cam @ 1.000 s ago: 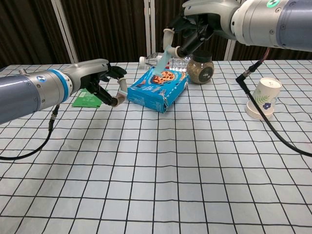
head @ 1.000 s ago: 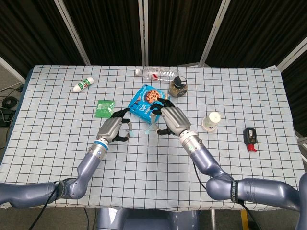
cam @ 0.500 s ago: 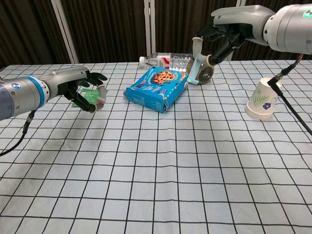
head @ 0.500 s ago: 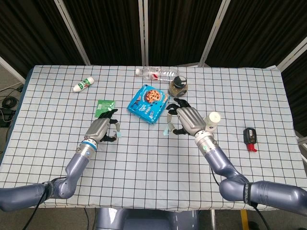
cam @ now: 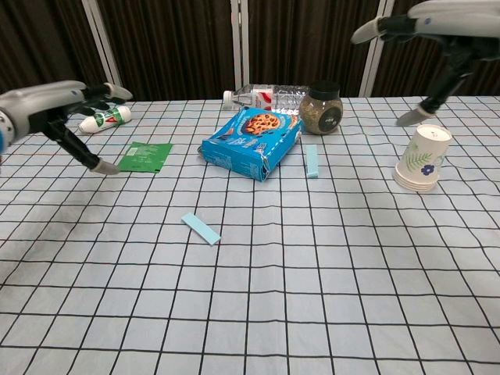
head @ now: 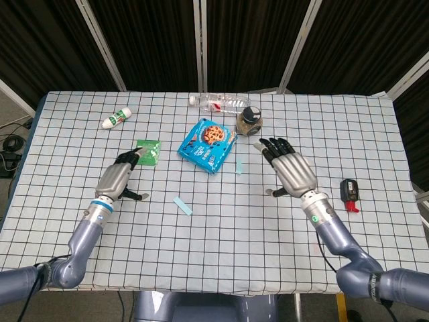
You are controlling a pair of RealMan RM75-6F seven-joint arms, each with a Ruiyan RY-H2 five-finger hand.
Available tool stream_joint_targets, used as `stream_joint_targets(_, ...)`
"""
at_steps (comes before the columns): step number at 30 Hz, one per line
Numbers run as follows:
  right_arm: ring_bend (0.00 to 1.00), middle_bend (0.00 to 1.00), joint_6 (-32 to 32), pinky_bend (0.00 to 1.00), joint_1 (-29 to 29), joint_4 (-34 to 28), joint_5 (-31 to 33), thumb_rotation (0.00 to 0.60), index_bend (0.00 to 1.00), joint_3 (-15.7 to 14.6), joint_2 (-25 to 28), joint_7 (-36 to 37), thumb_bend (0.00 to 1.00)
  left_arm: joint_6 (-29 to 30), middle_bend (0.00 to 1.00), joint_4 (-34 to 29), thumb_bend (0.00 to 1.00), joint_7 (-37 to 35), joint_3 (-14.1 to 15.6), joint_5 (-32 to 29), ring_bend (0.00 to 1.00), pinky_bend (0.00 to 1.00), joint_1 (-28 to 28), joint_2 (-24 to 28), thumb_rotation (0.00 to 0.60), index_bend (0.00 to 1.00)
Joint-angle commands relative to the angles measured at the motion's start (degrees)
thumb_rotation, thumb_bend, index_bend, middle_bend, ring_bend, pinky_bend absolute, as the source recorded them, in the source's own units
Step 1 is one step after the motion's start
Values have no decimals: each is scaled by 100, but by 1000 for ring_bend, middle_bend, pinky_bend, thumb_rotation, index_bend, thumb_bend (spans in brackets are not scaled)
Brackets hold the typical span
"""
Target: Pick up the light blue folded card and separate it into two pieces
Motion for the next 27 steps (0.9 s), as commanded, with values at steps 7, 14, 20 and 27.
stream_joint_targets(7, 0, 21, 1260, 0, -1211, 1063, -1648, 600, 85, -591, 520, 1370, 0, 1339, 0, -379, 0, 107, 322, 935, 0, 0, 889, 818, 600, 0)
stream_joint_targets(14, 0, 1, 1821, 0, -1862, 1672, -1951, 600, 71, -868, 501, 1896, 0, 2209, 0, -677, 0, -158, 689, 1645, 0, 0, 1618, 1221, 600, 0)
stream_joint_targets(20, 0, 0, 2124, 0, -2352, 1194, -1792, 600, 36, -982, 680, 1578, 0, 2820, 0, -882, 0, -410, 1086, 2232, 0, 0, 2233, 1486, 600, 0)
stream_joint_targets(27, 0, 0, 2753, 0, -2919, 790, -2014, 600, 35, -1104, 757, 1243, 0, 3212, 0, -934, 0, -533, 1398, 2675, 0, 0, 2759, 1663, 600, 0)
